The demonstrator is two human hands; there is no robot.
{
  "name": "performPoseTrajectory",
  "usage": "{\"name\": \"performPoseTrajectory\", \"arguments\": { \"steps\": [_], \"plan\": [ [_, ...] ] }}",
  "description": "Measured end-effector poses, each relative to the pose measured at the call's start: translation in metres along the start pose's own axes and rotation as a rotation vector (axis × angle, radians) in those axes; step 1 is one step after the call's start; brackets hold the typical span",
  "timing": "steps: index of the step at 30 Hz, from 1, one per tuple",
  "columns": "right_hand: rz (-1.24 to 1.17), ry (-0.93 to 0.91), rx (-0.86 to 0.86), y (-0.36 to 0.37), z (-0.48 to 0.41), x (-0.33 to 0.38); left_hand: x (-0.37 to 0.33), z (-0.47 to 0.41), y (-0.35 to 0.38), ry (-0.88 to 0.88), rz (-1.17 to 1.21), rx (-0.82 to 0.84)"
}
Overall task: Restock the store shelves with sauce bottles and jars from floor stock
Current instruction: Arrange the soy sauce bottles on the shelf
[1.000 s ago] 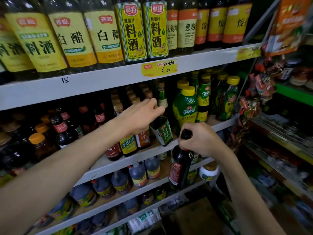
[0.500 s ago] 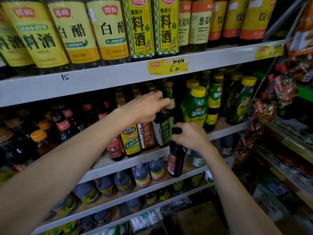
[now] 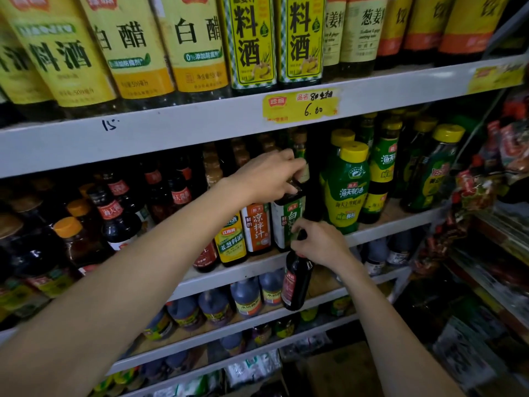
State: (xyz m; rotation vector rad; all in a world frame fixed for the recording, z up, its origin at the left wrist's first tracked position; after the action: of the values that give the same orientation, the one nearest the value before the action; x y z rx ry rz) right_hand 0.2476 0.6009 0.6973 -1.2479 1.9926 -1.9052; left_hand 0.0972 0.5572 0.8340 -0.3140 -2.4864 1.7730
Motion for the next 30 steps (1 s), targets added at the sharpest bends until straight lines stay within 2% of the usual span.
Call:
{"name": "performPoseTrajectory", "arguments": {
  "steps": [5,10,15,25,27,30],
  "plan": [
    [0.021,-0.015,0.010,0.003,0.001,-0.001,0.000,-0.006,-0.004,-0.009,-0.029,0.023],
    [0.035,-0.036,0.027,0.007,0.003,0.004,-0.007,-0.007,-0.006,0.063,-0.049,0.074],
    [0.016,-0.049,0.030,0.010,0.004,0.005,-0.002,-0.009,-0.008,0.040,-0.067,0.035],
    [0.003,-0.033,0.022,0.002,0.009,0.008,0.000,-0.006,0.006,0.013,-0.246,0.004],
    [-0.057,-0.023,0.009,-0.004,0.012,0.008,-0.005,0.005,0.009,0.037,-0.316,-0.091],
    [-0.183,0.026,-0.003,-0.018,0.015,0.006,-0.015,0.032,0.018,0.079,-0.382,-0.375]
  ]
}}
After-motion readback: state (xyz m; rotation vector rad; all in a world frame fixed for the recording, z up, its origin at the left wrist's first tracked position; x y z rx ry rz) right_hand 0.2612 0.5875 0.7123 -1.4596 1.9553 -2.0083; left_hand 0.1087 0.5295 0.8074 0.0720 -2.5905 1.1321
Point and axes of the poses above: each hand's wrist, its own z-axis away from the middle knuckle, its own y-axis out of the palm, x = y × z, the point moved 1 cm from there along -z, towards the middle knuckle, and after that the axes turned 8 degrees about -x, right-handed, at the moved point
